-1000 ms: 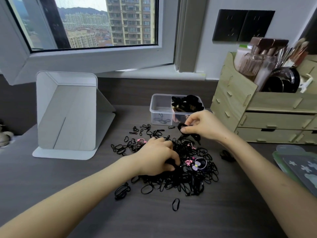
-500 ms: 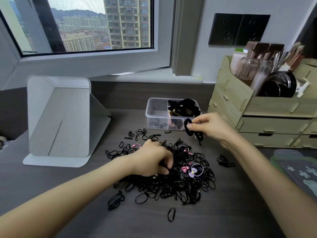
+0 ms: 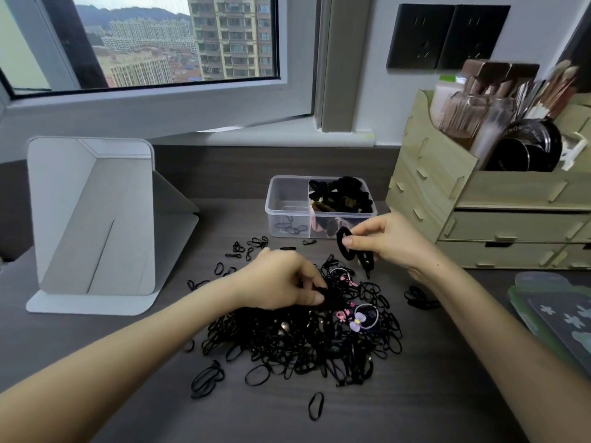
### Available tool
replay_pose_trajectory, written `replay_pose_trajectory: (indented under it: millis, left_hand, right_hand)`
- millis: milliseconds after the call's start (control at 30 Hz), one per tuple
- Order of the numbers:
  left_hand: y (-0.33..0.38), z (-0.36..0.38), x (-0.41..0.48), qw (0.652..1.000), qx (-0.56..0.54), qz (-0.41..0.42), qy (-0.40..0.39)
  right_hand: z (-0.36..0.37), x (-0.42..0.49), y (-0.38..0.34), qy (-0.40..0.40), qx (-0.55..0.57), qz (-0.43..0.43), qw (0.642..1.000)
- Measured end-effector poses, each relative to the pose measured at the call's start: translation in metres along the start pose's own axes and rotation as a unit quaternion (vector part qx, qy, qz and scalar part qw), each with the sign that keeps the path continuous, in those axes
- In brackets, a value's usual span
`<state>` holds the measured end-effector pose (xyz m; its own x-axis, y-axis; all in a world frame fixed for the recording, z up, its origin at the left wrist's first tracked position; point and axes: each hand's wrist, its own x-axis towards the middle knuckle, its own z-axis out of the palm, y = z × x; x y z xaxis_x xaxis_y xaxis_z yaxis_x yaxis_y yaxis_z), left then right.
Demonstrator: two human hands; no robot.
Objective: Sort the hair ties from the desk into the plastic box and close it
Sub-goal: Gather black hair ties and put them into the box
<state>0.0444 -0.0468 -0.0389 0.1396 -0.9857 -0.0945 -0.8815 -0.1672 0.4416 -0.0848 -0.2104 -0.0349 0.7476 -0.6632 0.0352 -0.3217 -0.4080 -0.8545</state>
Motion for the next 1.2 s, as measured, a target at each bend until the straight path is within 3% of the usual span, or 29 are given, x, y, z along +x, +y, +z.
replay_pose_trajectory:
  millis: [167,267,367,500,600,800,967,1200]
  left_hand:
    - [-0.006,-0.024,0.004,0.969,-0.227,-0.064,0.072]
    - [-0.009,-0.034,0.012,0.953,-0.270,-0.088,0.103]
    - [-0.013,-0.043,0.029,0.938,-0.301,-0.090,0.146]
    - [-0.015,-0.048,0.074,0.942,-0.249,-0.082,0.210]
    - [-0.012,-0.048,0.116,0.943,-0.229,-0.067,0.231]
    - [-0.030,-0.033,0.182,0.951,-0.119,-0.105,0.267]
    - [-0.033,-0.031,0.194,0.954,-0.043,-0.131,0.267]
    - [-0.042,-0.050,0.173,0.933,-0.171,-0.121,0.293]
  right_hand:
    - [-0.004,0.001,-0.002,-0.030,0.023,0.007,0.999]
    - [-0.004,0.003,-0.002,-0.009,-0.019,0.003,1.000]
    - [-0.008,0.013,-0.004,0.048,0.043,0.014,0.998]
    - [-0.015,0.051,-0.007,0.172,0.027,-0.007,0.985]
    - [-0.014,0.085,-0.006,0.209,-0.022,0.005,0.978]
    - [-0.008,0.130,-0.003,0.177,-0.154,0.064,0.970]
    - [-0.004,0.135,-0.001,0.156,-0.221,0.054,0.961]
    - [-0.018,0.117,-0.014,0.143,-0.229,0.015,0.963]
